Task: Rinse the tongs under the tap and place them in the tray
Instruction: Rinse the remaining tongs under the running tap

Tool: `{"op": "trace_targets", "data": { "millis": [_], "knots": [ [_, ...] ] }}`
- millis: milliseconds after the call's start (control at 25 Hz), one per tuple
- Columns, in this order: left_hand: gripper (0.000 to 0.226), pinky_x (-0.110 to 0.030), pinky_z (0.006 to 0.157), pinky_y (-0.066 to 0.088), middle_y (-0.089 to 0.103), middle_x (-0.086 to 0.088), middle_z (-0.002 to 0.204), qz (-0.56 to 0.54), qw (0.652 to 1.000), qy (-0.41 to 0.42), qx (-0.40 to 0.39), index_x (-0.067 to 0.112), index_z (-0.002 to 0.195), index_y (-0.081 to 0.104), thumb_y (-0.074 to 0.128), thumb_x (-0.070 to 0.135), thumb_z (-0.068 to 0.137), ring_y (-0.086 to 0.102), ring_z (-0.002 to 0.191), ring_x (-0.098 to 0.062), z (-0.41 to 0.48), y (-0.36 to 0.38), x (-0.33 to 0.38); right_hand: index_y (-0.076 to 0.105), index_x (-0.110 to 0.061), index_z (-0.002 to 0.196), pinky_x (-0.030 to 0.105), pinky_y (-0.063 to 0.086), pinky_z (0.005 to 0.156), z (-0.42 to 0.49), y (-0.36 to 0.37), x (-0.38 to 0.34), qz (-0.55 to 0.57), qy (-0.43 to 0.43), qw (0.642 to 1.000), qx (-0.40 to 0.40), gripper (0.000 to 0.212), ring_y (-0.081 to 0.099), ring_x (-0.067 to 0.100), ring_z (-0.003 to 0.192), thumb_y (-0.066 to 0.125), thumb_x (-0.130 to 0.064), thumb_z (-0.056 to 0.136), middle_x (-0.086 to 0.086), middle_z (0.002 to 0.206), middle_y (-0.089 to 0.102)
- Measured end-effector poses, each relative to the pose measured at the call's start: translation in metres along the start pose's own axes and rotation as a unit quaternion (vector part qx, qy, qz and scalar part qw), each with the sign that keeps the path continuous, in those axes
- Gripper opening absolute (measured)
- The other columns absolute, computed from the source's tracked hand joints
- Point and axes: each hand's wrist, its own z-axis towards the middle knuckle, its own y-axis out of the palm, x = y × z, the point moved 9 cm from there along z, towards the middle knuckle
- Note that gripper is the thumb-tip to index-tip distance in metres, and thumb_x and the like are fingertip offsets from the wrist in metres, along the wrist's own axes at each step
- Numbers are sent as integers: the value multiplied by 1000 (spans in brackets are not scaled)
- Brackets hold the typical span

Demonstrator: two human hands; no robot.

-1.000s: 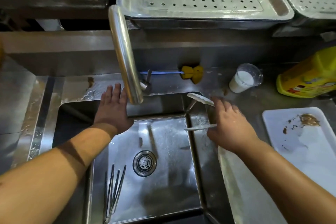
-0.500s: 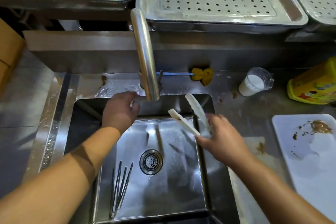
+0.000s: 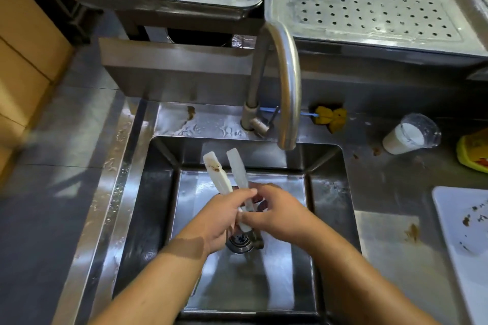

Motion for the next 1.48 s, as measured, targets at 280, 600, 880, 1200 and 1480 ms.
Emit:
{"op": "trace_targets", "data": {
  "millis": [280,600,880,1200,1480],
  "knots": [
    [24,-34,59,62,77,-12,79,20,999,-31,-38,6,108,71,62,27,102,75,65,-31,-12,-28,9,65,-14,115,47,59,84,84,-112,-16,67,106,970,207,28,72,36,99,61,-38,101,21,117,72],
    [45,-35,57,62,75,-15,84,28,997,-44,-63,10,101,75,76,43,71,73,70,-32,-4,-28,-5,55,-11,87,48,54,85,141,-109,4,139,116,950,254,27,67,41,91,63,-35,96,21,100,70],
    [52,-44,70,66,80,-12,87,70,994,-58,-62,12,104,76,75,48,68,77,77,-34,1,-28,-17,63,-24,104,56,59,92,88,-51,22,183,143,949,211,27,71,37,97,58,-50,98,14,102,70],
    [29,-61,88,64,82,-18,92,117,985,-97,-80,17,93,83,71,40,82,81,90,-42,-12,-6,-45,70,-13,98,46,62,77,31,36,76,228,241,930,160,15,74,38,90,58,-21,101,19,96,77],
    [54,-34,58,63,85,-10,87,193,975,-98,-47,15,99,79,67,61,74,82,74,-25,-20,-5,-56,70,-8,103,51,59,93,19,37,93,208,191,947,152,19,71,36,102,55,-19,100,17,108,74]
  ]
}}
